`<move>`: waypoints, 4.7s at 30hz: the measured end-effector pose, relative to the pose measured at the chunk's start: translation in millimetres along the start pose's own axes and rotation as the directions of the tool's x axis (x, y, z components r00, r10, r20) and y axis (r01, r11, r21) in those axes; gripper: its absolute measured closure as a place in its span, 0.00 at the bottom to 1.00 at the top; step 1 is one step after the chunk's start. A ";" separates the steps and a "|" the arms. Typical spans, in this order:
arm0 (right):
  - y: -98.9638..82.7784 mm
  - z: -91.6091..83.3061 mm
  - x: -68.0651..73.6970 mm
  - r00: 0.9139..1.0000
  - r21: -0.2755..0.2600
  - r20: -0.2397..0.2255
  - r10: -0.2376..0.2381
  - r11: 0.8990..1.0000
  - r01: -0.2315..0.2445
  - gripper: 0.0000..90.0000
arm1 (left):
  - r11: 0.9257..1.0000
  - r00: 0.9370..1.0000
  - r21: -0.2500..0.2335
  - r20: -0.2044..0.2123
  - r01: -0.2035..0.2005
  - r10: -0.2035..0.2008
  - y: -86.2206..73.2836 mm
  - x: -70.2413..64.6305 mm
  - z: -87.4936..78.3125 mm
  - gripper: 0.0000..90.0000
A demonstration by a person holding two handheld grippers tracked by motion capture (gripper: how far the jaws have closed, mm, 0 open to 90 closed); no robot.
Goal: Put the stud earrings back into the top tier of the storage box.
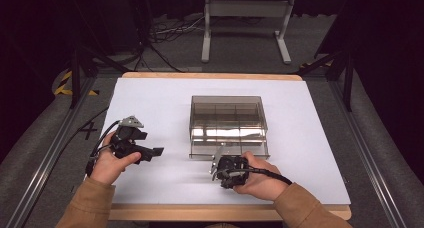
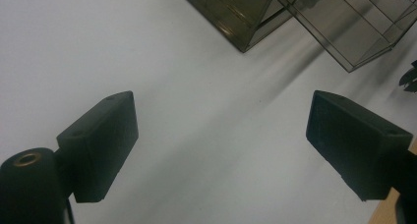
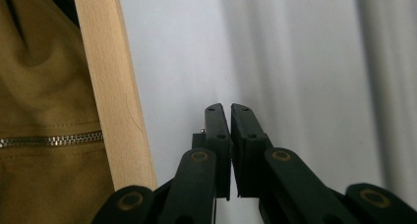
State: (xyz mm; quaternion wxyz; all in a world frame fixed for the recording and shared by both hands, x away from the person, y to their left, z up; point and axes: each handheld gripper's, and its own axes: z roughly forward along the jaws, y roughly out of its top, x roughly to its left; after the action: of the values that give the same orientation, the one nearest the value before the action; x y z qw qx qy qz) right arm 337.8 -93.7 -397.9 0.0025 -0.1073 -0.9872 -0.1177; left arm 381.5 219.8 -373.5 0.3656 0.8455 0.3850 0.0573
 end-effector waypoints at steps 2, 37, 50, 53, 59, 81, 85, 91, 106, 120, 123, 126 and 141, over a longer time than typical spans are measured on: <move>-0.6 -5.2 -0.6 1.000 -0.023 -0.004 0.005 1.000 -0.005 0.97 | 1.000 1.000 0.000 0.000 0.000 0.000 0.0 -0.1 0.1 0.14; -6.8 -62.9 -12.7 0.997 -0.205 -0.003 0.076 0.976 -0.075 0.97 | 1.000 1.000 -0.001 0.000 0.000 0.000 0.0 0.3 -0.1 0.14; -8.2 -76.7 -19.0 0.992 -0.259 0.011 0.122 0.959 -0.115 0.97 | 1.000 1.000 -0.003 0.000 0.002 -0.002 -0.1 0.1 -0.6 0.14; -8.6 -78.9 -20.6 0.991 -0.268 0.020 0.130 0.956 -0.120 0.97 | 1.000 1.000 -0.003 0.000 0.002 -0.002 -0.1 0.1 -0.7 0.14; -10.1 -84.0 -25.1 0.983 -0.282 0.040 0.177 0.946 -0.159 0.97 | 1.000 1.000 -0.003 -0.001 0.001 -0.001 0.0 0.0 -0.8 0.14; -8.4 -79.8 -47.9 0.953 -0.246 0.115 0.279 0.938 -0.245 0.97 | 1.000 1.000 -0.004 0.002 0.004 -0.004 -0.2 0.4 -0.6 0.14; -7.3 -75.1 -52.7 0.950 -0.225 0.127 0.286 0.941 -0.253 0.97 | 1.000 1.000 -0.002 0.002 0.004 -0.004 -0.2 0.8 -1.1 0.14; -6.2 -70.3 -56.7 0.948 -0.203 0.140 0.287 0.945 -0.256 0.97 | 1.000 1.000 -0.002 0.001 0.004 -0.004 -0.3 1.0 -1.4 0.14; -5.6 -61.4 -60.9 0.950 -0.166 0.132 0.284 0.951 -0.261 0.96 | 1.000 1.000 -0.002 0.001 0.004 -0.004 -0.3 0.9 -1.4 0.14; -6.9 -60.3 -61.8 0.950 -0.184 0.132 0.282 0.949 -0.256 0.95 | 1.000 1.000 -0.001 -0.002 0.002 -0.002 -0.5 1.0 -1.4 0.14; -7.2 -62.0 -60.8 0.951 -0.192 0.130 0.281 0.948 -0.254 0.97 | 1.000 1.000 0.002 0.000 0.002 -0.002 -0.6 1.1 -1.4 0.14; -7.8 -64.6 -59.3 0.951 -0.204 0.132 0.281 0.946 -0.252 1.00 | 1.000 1.000 0.001 -0.002 0.002 -0.002 -0.7 1.4 -1.3 0.14; -22.7 -83.2 -39.2 0.973 -0.313 0.061 0.223 0.930 -0.194 1.00 | 1.000 1.000 0.006 0.009 -0.010 0.010 4.1 -0.2 3.4 0.14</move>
State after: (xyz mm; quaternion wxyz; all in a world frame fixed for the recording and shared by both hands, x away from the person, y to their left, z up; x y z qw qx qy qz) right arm 369.6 -142.9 -323.5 -0.0488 -0.2162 -0.9392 -0.2624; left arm 385.2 215.8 -373.2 0.3644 0.8488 0.3792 0.0541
